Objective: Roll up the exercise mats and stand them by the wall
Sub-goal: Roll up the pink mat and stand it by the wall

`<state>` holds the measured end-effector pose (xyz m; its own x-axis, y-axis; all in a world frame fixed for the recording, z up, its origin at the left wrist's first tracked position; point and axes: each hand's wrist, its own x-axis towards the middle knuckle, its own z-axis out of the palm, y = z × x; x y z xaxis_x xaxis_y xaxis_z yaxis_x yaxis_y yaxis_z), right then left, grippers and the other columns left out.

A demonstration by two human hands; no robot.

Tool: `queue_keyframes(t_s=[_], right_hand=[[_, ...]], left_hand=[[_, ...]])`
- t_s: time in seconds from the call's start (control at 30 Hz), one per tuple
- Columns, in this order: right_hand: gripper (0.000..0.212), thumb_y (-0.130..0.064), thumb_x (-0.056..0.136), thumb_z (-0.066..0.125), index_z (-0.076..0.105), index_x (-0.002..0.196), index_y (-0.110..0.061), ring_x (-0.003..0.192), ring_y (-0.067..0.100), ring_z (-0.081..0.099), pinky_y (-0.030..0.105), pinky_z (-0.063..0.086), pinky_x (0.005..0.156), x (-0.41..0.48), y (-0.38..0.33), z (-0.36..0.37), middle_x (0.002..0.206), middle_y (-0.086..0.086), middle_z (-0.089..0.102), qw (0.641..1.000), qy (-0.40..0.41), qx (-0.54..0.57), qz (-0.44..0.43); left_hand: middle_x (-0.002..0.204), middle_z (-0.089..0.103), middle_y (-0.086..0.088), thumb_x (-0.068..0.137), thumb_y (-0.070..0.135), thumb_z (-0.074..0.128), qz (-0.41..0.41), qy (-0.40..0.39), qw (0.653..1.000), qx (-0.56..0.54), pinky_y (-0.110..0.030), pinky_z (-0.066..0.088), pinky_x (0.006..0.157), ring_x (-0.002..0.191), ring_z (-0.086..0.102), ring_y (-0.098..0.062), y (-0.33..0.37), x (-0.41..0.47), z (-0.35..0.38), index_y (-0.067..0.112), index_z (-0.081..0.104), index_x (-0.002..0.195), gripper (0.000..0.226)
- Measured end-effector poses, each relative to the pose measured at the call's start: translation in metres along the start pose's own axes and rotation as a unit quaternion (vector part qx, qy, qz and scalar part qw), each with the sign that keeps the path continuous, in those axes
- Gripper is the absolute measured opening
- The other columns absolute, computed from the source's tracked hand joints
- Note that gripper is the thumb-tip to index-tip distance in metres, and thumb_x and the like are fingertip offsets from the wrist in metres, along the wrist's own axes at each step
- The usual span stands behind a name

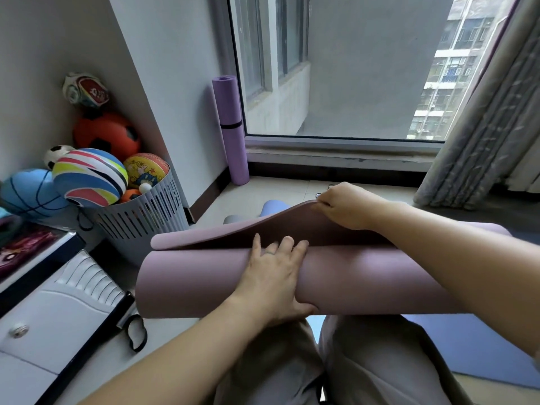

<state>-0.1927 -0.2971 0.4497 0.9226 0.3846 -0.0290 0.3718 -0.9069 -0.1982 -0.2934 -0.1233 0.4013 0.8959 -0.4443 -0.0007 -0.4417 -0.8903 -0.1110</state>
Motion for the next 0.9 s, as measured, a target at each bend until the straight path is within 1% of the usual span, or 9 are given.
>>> queue_keyframes(t_s=[0.17,0.37,0.47,0.53,0.6,0.73,0.8,0.87,0.9], right_hand=[[0.041,-0.033,0.100,0.040,0.042,0.061,-0.021,0.077,0.024,0.046,0.031,0.036,0.065,-0.007,-0.003,0.000,0.070,-0.003,0.044,0.999,-0.028,-0.017,0.006],[0.045,-0.034,0.101,0.039,0.039,0.059,-0.017,0.072,0.025,0.043,0.032,0.028,0.056,-0.020,-0.003,0.009,0.064,-0.002,0.042,0.999,-0.029,0.002,0.015],[0.048,-0.040,0.101,0.039,0.041,0.058,-0.018,0.073,0.025,0.044,0.031,0.029,0.061,-0.022,-0.005,0.011,0.063,-0.004,0.043,0.999,-0.016,0.019,0.026],[0.049,-0.044,0.100,0.038,0.043,0.059,-0.018,0.074,0.026,0.046,0.031,0.031,0.063,-0.024,-0.006,0.016,0.063,-0.003,0.044,0.999,-0.007,0.024,0.032],[0.050,-0.048,0.100,0.036,0.047,0.060,-0.018,0.077,0.027,0.050,0.032,0.034,0.065,-0.029,-0.006,0.022,0.067,-0.001,0.048,0.999,0.004,0.027,0.038],[0.050,-0.050,0.100,0.033,0.067,0.087,-0.017,0.091,0.024,0.055,0.034,0.041,0.078,-0.042,-0.005,0.035,0.090,0.002,0.061,1.000,0.020,0.002,0.018],[0.042,-0.049,0.098,0.039,0.071,0.101,-0.022,0.095,0.022,0.057,0.032,0.042,0.082,-0.050,-0.005,0.036,0.100,0.000,0.061,0.999,0.031,0.019,0.012],[0.036,-0.050,0.094,0.047,0.071,0.108,-0.026,0.096,0.021,0.059,0.031,0.043,0.084,-0.059,-0.007,0.039,0.105,-0.002,0.060,0.999,0.032,0.032,0.005],[0.036,-0.051,0.092,0.050,0.071,0.109,-0.027,0.095,0.020,0.059,0.032,0.044,0.085,-0.064,-0.008,0.041,0.106,-0.002,0.059,0.999,0.033,0.034,0.000]], left_hand=[[0.138,0.037,-0.005,0.085,0.067,0.043,-0.016,0.024,1.000,-0.008,-0.048,0.011,0.115,0.132,0.026,-0.026,-0.004,0.008,0.008,0.017,0.022,0.143,0.080],[0.151,0.021,-0.011,0.093,0.057,0.040,-0.018,0.043,0.999,0.012,-0.039,0.023,0.105,0.123,0.038,-0.030,0.000,0.015,0.010,0.013,0.027,0.144,0.069],[0.136,0.041,-0.013,0.088,0.057,0.051,-0.023,0.058,0.997,0.043,-0.038,0.036,0.096,0.104,0.053,-0.030,0.003,0.015,0.018,0.010,0.043,0.135,0.067],[0.108,0.061,-0.012,0.067,0.060,0.072,-0.017,0.082,0.995,0.057,-0.033,0.048,0.076,0.076,0.061,-0.025,0.002,0.014,0.026,0.010,0.065,0.112,0.067],[0.091,0.066,-0.009,0.059,0.052,0.078,-0.009,0.135,0.991,0.024,-0.030,0.051,0.066,0.067,0.062,-0.024,-0.001,0.011,0.036,0.010,0.070,0.101,0.060],[0.100,0.069,-0.001,0.076,0.040,0.047,0.023,0.248,0.968,-0.023,-0.034,0.042,0.079,0.088,0.062,-0.021,-0.020,0.002,0.034,0.016,0.066,0.110,0.046],[0.106,0.065,0.000,0.078,0.042,0.047,0.025,0.286,0.957,-0.038,-0.034,0.034,0.080,0.096,0.053,-0.021,-0.033,0.002,0.027,0.021,0.058,0.116,0.045],[0.119,0.060,-0.002,0.076,0.055,0.047,-0.002,0.265,0.963,-0.041,-0.037,0.033,0.088,0.108,0.049,-0.023,-0.039,0.006,0.018,0.023,0.048,0.124,0.057],[0.129,0.056,-0.002,0.075,0.063,0.045,-0.011,0.215,0.976,-0.033,-0.041,0.033,0.097,0.118,0.048,-0.025,-0.040,0.008,0.014,0.025,0.044,0.130,0.067]])
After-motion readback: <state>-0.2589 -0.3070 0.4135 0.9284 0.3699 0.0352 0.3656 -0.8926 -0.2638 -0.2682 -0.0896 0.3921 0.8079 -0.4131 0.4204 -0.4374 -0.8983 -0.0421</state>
